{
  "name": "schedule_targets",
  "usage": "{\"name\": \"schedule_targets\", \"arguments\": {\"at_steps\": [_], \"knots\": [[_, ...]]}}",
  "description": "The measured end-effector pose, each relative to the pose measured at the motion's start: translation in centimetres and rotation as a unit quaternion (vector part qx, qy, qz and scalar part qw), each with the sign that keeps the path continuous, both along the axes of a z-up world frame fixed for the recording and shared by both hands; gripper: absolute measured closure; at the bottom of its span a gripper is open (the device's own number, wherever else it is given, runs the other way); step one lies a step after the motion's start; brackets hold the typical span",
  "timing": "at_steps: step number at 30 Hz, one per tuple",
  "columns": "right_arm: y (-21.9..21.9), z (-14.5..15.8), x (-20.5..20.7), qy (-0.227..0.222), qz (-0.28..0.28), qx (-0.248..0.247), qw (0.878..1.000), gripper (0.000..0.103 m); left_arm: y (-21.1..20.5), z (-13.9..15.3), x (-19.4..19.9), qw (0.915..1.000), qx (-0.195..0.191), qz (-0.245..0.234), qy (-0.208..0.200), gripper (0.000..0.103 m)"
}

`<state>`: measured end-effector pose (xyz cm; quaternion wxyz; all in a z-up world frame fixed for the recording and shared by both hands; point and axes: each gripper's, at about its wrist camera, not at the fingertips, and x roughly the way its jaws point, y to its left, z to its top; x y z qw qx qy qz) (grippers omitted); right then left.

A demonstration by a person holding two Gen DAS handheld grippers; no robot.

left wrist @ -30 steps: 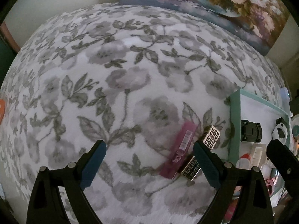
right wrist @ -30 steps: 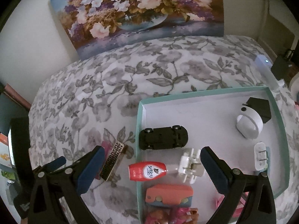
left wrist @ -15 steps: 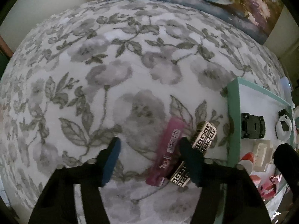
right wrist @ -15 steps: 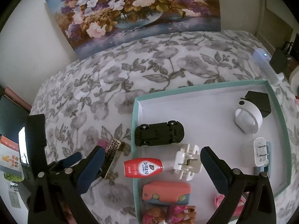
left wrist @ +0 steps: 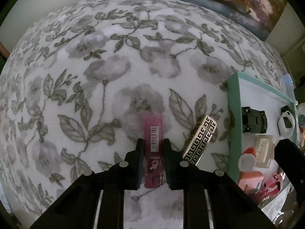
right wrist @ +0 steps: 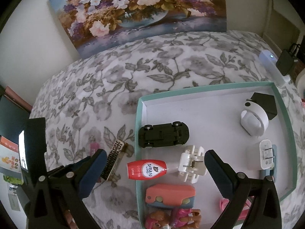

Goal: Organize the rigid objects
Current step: 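Grasp the pink lighter upright with the left tool, then grasp the black-and-gold patterned comb with the right tool while the left tool holds the lighter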

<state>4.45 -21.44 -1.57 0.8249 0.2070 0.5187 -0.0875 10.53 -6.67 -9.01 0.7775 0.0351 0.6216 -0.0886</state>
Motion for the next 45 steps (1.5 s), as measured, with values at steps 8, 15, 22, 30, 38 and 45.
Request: {"name": "schedule_targets", "arguments": {"at_steps": [8,15,22,30,38,45], "knots": [[0.5,0.2,0.2,-0.007,0.006,-0.003,1.000,0.000,2.6,0.7,0.2,0.9994,-0.025,0.023,0.006,0.083],[2.9,0.7,0.7,-0.032,0.030,0.005,0.999,0.006,6.6,2.5,0.8,0.9972,-0.042,0.062,-0.013,0.083],[6.3,0.1,1.6,-0.030,0.071,0.010,0.997,0.026,9.7,4.2,1.3,0.9934,-0.055,0.097,-0.027,0.083],[9.6,-2.1,2.6,0.002,0.103,-0.003,0.995,0.046,11.7,4.9,1.8,0.9893,-0.071,0.123,-0.032,0.083],[9.8,-3.9,3.1,0.033,0.091,-0.012,0.995,0.052,12.3,4.8,2.1,0.9875,-0.084,0.130,-0.030,0.083],[10.1,-5.1,3.8,0.047,0.088,-0.016,0.995,0.056,12.7,4.7,2.3,0.9864,-0.092,0.133,-0.026,0.083]]}}
